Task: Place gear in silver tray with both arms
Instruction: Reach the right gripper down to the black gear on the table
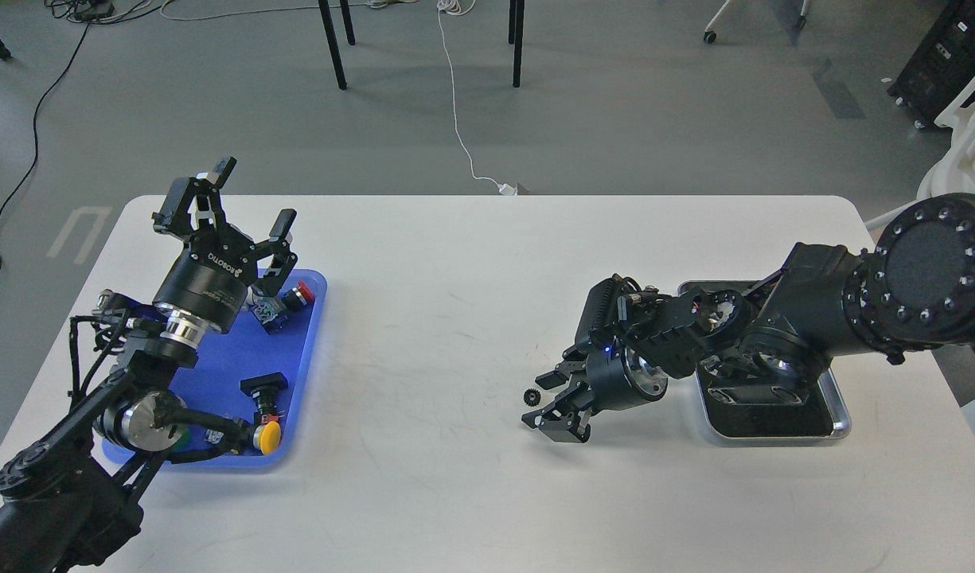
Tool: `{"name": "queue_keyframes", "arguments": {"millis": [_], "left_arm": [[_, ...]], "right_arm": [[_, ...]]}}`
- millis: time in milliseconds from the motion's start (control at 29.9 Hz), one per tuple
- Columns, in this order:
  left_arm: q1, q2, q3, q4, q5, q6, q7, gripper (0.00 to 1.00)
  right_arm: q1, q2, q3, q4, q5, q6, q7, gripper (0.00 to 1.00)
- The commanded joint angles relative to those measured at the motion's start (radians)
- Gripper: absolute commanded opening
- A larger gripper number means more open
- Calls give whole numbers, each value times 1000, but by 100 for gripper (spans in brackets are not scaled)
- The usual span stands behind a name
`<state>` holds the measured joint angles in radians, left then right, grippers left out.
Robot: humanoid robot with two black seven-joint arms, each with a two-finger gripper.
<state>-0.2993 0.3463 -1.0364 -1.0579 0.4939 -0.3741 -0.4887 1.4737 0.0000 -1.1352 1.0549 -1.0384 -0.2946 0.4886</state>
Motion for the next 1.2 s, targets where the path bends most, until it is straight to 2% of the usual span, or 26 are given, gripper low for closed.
{"name": "queue_keyframes", "arguments": {"millis": [0,668,735,835,936,1002,1170], "left_arm": [[-1,-3,1,-1,2,1,0,98],[-1,-9,1,-2,2,1,0,98],[-1,-9,1,-2,2,1,0,98],[-1,-9,1,-2,2,1,0,98],[-1,-9,-1,-2,2,0,0,98],[-1,-9,1,-2,2,0,0,98],[-1,-10,1,-2,2,0,0,98]], "right_arm": [[-4,0,0,-6,0,0,0,59],[-33,0,6,-38,6,-24,0,59],[-35,0,6,-41,6,-24,0,55],[-46,0,6,-58,4,-24,0,40],[-49,0,6,-61,4,-24,0,36],[-49,0,5,-61,4,-24,0,28],[-49,0,5,-62,4,-23,0,22]]}}
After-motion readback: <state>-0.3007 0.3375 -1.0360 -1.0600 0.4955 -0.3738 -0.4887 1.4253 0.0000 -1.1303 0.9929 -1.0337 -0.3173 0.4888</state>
